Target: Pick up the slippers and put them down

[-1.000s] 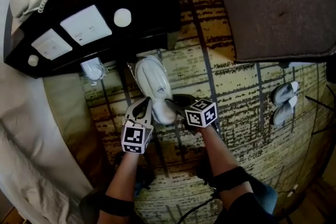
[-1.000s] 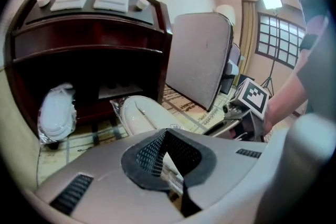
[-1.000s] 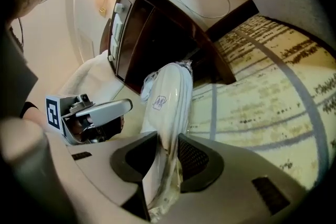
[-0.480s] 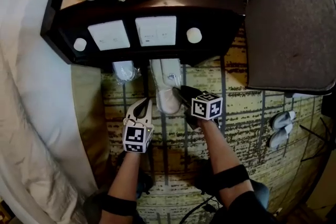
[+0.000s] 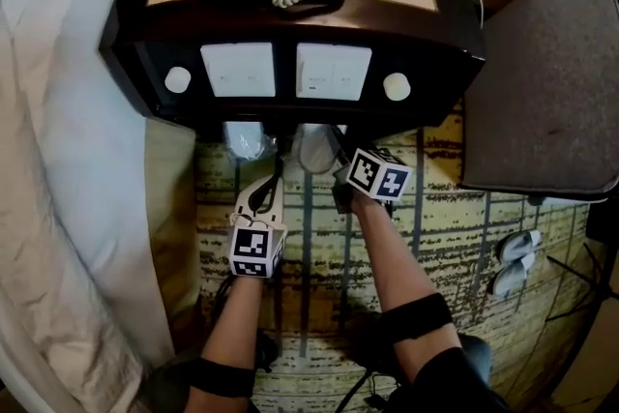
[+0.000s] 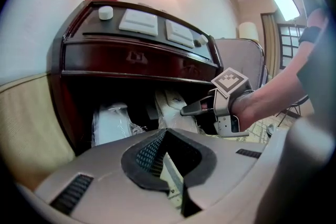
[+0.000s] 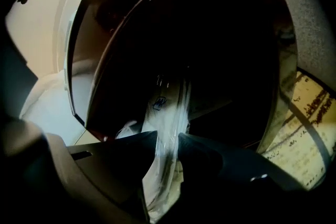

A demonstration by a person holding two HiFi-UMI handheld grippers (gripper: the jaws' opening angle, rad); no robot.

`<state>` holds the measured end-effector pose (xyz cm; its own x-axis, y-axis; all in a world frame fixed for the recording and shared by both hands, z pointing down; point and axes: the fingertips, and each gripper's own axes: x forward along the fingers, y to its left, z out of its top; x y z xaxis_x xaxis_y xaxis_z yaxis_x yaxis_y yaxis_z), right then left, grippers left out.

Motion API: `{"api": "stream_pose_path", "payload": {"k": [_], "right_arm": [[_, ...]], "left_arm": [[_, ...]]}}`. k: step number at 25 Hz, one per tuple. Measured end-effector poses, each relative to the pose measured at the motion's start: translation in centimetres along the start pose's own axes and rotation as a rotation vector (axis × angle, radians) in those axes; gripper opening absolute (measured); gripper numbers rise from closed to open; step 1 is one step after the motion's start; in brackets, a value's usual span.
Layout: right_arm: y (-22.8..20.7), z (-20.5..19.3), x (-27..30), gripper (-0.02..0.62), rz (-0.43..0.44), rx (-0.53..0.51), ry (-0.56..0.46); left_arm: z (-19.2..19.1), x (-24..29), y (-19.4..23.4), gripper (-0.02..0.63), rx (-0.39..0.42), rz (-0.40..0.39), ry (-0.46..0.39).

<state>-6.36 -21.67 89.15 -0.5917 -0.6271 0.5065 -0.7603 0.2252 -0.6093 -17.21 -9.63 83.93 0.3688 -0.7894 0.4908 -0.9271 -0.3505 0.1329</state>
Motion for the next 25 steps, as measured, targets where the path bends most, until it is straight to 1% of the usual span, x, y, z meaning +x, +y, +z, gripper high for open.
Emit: {"api": "stream_pose_path", "payload": {"k": [3,7,10,14,18,20,25], "right_arm": [[-0.5,0.9,0.7,0.135,-0.069,0.008,-0.042],[-2.2,1.7,1.0,0.146,-0.196,0.027,-0.114],[-3.3,1.6,1.2,0.161,-0.272,-0.001,-0.131],[-4.0,1.3,0.8,0.195,-0.335,-0.108,-0.117],[-4.0,1.9,0.1,0.224,-0.395,-0.27,-0.114],[-4.0,2.4,-0.6,0.239,-0.426,-0.329,-0.12],[-3.4,3.5,-2.4,0.244,-0.466,-0.387,-0.136]], "left_arm": [[0.3,0.0,0.9,0.003,-0.012,0.014,-0.013],[0.5,0.0,1.6,0.003,-0.015,0.022,-0.027],[0.3,0.0,1.7,0.003,-0.014,0.024,-0.026],[-0.1,-0.1,1.7,0.003,-0.012,0.026,-0.023],[-0.3,-0.1,2.1,0.003,-0.019,0.041,-0.024],[-0.5,-0.2,2.2,0.003,-0.023,0.055,-0.024],[-0.1,-0.8,1.9,0.003,-0.02,0.066,-0.021]]}}
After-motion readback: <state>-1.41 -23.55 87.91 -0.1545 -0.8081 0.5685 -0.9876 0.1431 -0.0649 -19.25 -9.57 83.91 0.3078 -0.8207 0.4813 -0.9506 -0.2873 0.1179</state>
